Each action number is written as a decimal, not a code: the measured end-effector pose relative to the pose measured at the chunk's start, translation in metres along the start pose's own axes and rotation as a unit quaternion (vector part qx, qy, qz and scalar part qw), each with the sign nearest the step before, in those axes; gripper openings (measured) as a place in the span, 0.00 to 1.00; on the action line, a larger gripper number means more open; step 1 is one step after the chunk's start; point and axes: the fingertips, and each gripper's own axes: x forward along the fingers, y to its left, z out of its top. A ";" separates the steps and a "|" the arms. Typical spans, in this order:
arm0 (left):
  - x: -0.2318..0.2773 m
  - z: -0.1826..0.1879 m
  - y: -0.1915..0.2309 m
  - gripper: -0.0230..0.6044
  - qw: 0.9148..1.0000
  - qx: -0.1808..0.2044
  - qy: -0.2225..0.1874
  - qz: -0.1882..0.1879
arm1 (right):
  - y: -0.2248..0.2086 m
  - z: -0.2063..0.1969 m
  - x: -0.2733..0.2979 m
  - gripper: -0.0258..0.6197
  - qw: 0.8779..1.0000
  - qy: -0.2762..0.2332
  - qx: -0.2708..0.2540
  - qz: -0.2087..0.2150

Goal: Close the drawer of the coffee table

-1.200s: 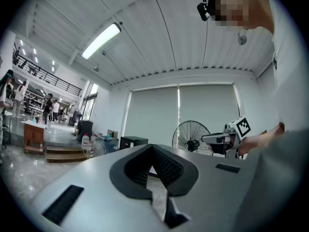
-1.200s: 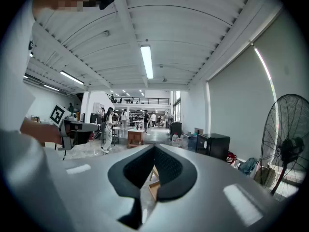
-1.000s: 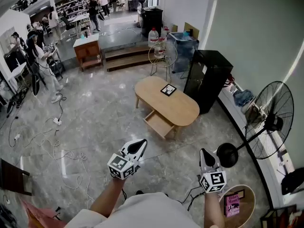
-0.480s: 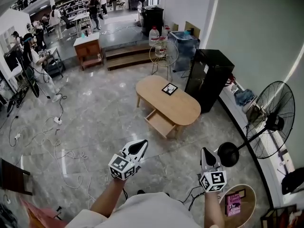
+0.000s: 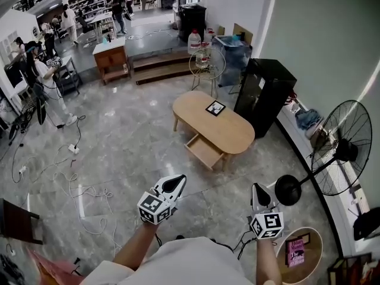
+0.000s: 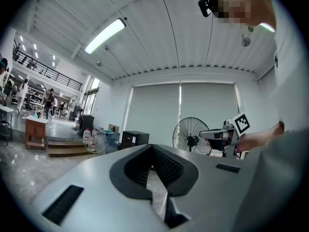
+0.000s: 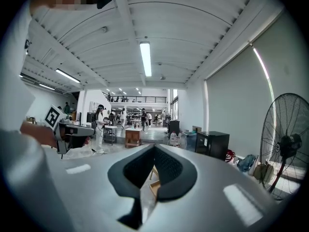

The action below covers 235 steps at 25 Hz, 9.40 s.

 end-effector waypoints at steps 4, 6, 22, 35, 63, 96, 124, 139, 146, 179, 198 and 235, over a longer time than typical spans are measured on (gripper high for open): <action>-0.008 -0.007 0.009 0.05 1.000 -0.003 0.004 -0.007 | 0.013 -0.007 0.003 0.06 1.000 0.002 0.002 -0.007; -0.011 -0.009 0.015 0.05 1.000 -0.004 0.006 -0.011 | 0.020 -0.008 0.006 0.06 1.000 0.003 0.002 -0.009; -0.015 -0.022 0.029 0.05 0.999 -0.021 0.013 -0.021 | 0.026 -0.014 0.014 0.06 1.000 0.018 -0.012 -0.021; 0.043 -0.019 0.034 0.05 1.000 -0.025 0.017 0.004 | -0.022 -0.025 0.062 0.06 1.000 0.026 -0.006 0.008; 0.212 -0.013 0.034 0.05 0.997 -0.031 0.023 0.068 | -0.189 -0.039 0.150 0.06 0.997 0.044 -0.001 0.063; 0.325 -0.020 0.145 0.05 0.996 -0.059 0.044 0.046 | -0.226 -0.063 0.270 0.06 0.995 0.095 0.010 0.035; 0.390 -0.017 0.291 0.05 0.995 -0.080 0.050 0.044 | -0.220 -0.057 0.423 0.06 0.990 0.131 -0.033 0.037; 0.427 -0.022 0.285 0.05 0.985 -0.091 0.055 0.134 | -0.267 -0.064 0.471 0.06 0.978 0.146 -0.066 0.135; 0.451 -0.034 0.274 0.05 0.977 -0.103 0.061 0.176 | -0.298 -0.078 0.497 0.06 0.968 0.159 -0.064 0.180; 0.439 -0.174 0.287 0.05 0.931 -0.207 0.139 0.266 | -0.250 -0.198 0.562 0.06 0.917 0.247 -0.027 0.313; 0.432 -0.313 0.319 0.05 0.913 -0.262 0.182 0.254 | -0.202 -0.342 0.580 0.06 0.898 0.326 0.035 0.294; 0.434 -0.572 0.316 0.15 0.891 -0.313 0.253 0.211 | -0.124 -0.585 0.538 0.06 0.839 0.411 -0.039 0.354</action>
